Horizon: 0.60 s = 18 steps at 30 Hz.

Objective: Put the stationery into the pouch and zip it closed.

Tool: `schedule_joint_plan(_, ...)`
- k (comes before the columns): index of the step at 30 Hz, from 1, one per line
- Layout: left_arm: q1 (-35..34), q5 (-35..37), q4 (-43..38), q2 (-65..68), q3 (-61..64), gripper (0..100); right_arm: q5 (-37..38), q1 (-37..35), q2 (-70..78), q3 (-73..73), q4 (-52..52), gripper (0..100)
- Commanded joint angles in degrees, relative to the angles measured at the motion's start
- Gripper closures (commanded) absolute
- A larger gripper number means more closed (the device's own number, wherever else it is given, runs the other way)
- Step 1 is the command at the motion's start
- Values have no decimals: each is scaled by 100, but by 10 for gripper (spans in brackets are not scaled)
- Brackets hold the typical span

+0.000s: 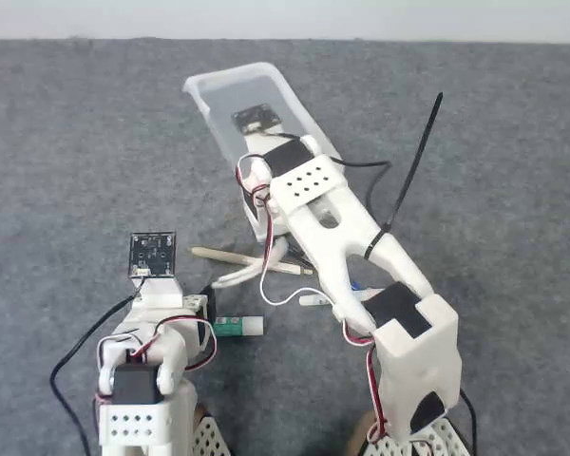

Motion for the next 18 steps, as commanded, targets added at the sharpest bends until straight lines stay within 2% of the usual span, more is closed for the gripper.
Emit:
schedule_joint_plan(1,-18,9,26,-88,-66,840,229,92,-541,-220,259,993)
schedule_joint_plan(10,-18,9,26,-88,-66,840,246,-31,-1560,967,-338,993)
schedule_joint_plan(18,-18,9,26,-88,-66,840,246,-31,-2914,2681,-1657,993)
